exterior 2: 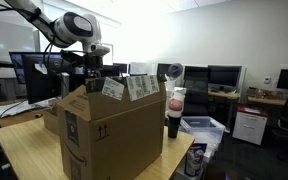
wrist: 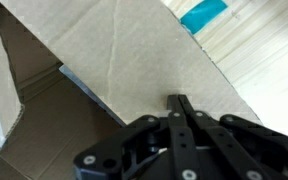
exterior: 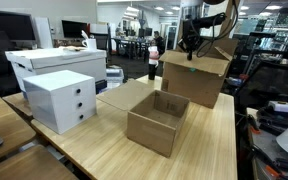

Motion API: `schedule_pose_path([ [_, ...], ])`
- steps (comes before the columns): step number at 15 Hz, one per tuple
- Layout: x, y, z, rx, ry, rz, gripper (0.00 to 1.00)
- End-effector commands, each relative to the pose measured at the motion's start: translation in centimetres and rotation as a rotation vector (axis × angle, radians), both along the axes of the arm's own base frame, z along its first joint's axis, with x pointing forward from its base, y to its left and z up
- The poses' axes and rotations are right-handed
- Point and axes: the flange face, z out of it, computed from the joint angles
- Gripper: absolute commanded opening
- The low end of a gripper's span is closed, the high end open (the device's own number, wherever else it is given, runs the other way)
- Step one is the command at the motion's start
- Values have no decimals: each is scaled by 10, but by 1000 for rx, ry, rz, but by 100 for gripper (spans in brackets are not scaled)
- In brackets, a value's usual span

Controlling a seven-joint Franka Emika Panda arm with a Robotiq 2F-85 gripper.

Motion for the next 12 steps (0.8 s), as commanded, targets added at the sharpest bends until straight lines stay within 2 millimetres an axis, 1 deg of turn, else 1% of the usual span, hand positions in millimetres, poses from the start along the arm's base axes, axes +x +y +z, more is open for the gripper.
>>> schedule_pose_path([
  [1, -3, -6, -22, -1, 43, 9, 5],
  [3, -3, -5, -29, 6, 58, 11, 4],
  [5, -1, -1, -21, 23, 51, 21, 5],
  [9, 1, 5, 16, 22, -3, 40, 4],
  [11, 1, 2, 33, 5, -34, 28, 4],
  [12, 2, -4, 41, -7, -51, 14, 5],
])
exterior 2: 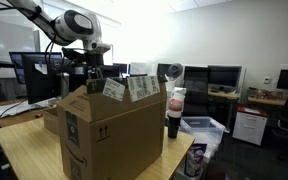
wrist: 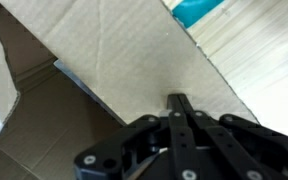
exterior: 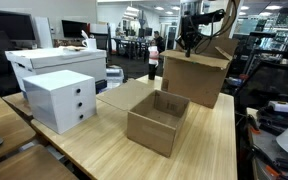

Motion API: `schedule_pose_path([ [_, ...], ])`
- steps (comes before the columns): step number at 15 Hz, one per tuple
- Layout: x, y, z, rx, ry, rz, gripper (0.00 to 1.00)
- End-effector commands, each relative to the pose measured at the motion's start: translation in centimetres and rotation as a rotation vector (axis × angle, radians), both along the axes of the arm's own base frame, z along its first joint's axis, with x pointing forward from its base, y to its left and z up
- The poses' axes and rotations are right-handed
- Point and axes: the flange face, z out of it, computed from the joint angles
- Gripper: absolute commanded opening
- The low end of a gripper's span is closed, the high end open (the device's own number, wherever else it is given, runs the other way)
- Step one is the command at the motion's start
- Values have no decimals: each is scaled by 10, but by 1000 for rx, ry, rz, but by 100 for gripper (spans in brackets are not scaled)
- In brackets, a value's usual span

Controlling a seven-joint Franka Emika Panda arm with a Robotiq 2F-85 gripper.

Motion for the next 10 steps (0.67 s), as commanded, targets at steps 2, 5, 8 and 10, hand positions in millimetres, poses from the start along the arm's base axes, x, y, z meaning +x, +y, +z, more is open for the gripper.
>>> schedule_pose_path([
  [2, -5, -20, 34, -17, -43, -26, 5],
  [5, -10, -44, 33, -6, -37, -87, 5],
  [8, -16, -64, 25, -2, -13, -138, 5],
  [10, -22, -77, 21, -1, 3, -170, 5],
])
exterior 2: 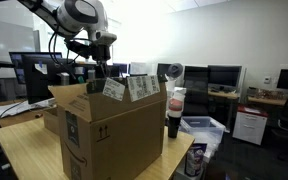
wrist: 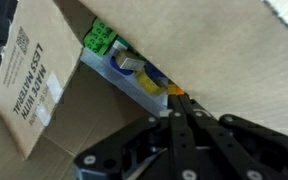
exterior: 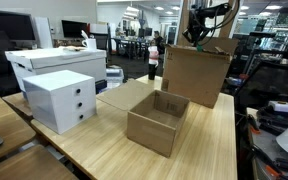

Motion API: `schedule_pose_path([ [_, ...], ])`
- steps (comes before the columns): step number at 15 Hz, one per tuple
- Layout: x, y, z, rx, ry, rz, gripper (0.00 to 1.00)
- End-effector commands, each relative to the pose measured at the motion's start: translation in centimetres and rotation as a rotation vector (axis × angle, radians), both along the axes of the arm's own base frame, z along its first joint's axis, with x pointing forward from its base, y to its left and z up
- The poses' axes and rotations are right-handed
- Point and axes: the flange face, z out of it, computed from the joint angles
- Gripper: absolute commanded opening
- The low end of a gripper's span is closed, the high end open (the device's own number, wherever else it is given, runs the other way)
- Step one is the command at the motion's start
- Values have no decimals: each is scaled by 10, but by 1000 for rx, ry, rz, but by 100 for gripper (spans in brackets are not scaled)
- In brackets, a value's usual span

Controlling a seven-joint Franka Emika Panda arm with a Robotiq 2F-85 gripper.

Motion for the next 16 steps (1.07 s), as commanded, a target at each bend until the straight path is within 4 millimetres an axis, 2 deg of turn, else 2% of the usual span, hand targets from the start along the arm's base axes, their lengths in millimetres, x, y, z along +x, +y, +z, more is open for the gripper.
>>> schedule_pose_path([
  [1, -13, -22, -8, 8, 39, -57, 5],
  [4, -24, -34, -13, 11, 82, -96, 5],
  [9, -46, -45, -21, 11, 207, -156, 5],
  [12, -63, -47, -18, -3, 270, -203, 5],
  [16, -84, -47, -4, -24, 301, -269, 5],
])
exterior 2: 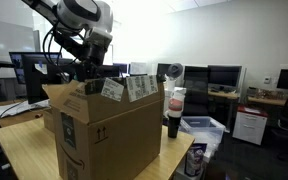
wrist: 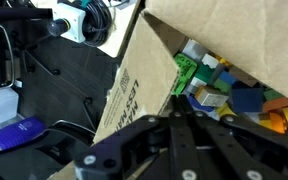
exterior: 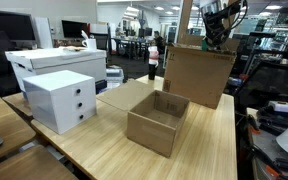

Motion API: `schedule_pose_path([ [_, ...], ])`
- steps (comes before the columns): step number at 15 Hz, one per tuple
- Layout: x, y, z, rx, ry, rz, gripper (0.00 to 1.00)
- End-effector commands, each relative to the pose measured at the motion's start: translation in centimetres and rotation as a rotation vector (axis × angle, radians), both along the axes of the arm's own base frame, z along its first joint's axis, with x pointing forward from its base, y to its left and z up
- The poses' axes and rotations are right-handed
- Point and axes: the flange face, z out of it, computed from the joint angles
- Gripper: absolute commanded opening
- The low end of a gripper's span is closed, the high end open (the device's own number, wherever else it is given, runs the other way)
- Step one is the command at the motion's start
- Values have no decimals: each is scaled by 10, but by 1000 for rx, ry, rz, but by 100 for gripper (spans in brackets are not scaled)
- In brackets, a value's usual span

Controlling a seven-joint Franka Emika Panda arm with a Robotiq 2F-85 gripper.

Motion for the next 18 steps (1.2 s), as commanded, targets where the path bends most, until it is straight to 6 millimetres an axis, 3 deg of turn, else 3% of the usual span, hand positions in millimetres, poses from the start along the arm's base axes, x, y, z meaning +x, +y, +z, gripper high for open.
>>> schedule_pose_path([
  [1, -30, 2, 16, -39, 21, -65, 5],
  [9, -77, 5, 35, -57, 38, -185, 5],
  [14, -116, 2, 21, -24, 47, -264, 5],
  [18, -133, -1, 1, -11, 8, -279, 4],
])
